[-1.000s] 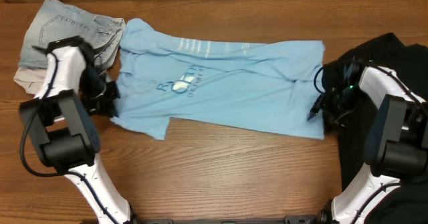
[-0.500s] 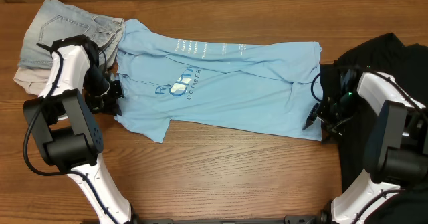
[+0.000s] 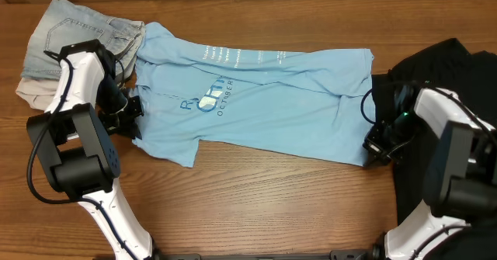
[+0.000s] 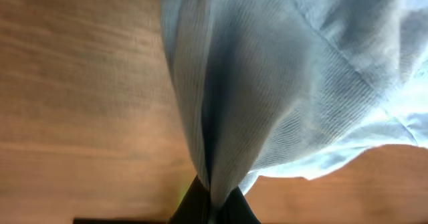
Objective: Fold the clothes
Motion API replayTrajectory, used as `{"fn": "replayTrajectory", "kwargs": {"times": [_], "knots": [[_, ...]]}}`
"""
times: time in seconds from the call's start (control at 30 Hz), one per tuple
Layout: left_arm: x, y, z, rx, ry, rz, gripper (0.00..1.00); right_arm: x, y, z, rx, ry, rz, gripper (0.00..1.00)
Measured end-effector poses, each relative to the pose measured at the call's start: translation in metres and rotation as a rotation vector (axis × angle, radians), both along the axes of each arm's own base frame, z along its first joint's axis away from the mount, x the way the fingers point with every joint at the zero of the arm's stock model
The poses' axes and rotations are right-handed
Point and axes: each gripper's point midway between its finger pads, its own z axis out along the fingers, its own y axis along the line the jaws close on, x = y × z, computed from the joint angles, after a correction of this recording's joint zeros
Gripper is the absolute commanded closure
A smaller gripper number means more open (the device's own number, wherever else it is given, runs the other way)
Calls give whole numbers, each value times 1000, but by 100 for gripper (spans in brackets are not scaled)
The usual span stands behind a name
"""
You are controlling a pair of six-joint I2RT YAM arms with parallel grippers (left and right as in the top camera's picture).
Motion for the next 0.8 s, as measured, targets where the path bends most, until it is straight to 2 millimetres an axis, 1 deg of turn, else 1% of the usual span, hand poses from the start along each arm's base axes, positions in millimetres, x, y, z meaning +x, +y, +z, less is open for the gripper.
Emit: {"fn": "replayTrajectory", "kwargs": {"times": [0.1, 0.17, 0.2, 0.27, 0.33, 0.4, 0.47, 0.57, 0.67, 0.8], "knots": [[-1, 0, 6, -4, 5, -7, 96, 14, -6, 37, -35, -93, 8, 96], [-2, 0, 12, -5, 7, -7, 96, 24, -9, 71, -62, -202, 9, 96], [-4, -1, 15, -5, 6, -6, 96, 27, -10, 85, -74, -249, 9, 96], [-7, 0, 25, 2, 3, -10, 96, 29, -10, 117, -97, -353, 7, 96], [-14, 2, 38, 14, 0, -12, 96, 20, -8, 140, -111, -410, 6, 96], [-20, 4, 49, 30, 6, -16, 96, 5, -5, 150, -112, -408, 6, 96], [-27, 8, 60, 51, 12, -21, 96, -8, -2, 155, -108, -379, -1, 96], [-33, 12, 68, 79, 20, -30, 96, -16, 0, 158, -105, -358, -7, 96], [-34, 15, 70, 99, 15, -35, 96, -9, -2, 162, -117, -408, -14, 96], [-27, 19, 67, 117, -15, -37, 94, 17, -7, 167, -144, -535, -18, 96]]}}
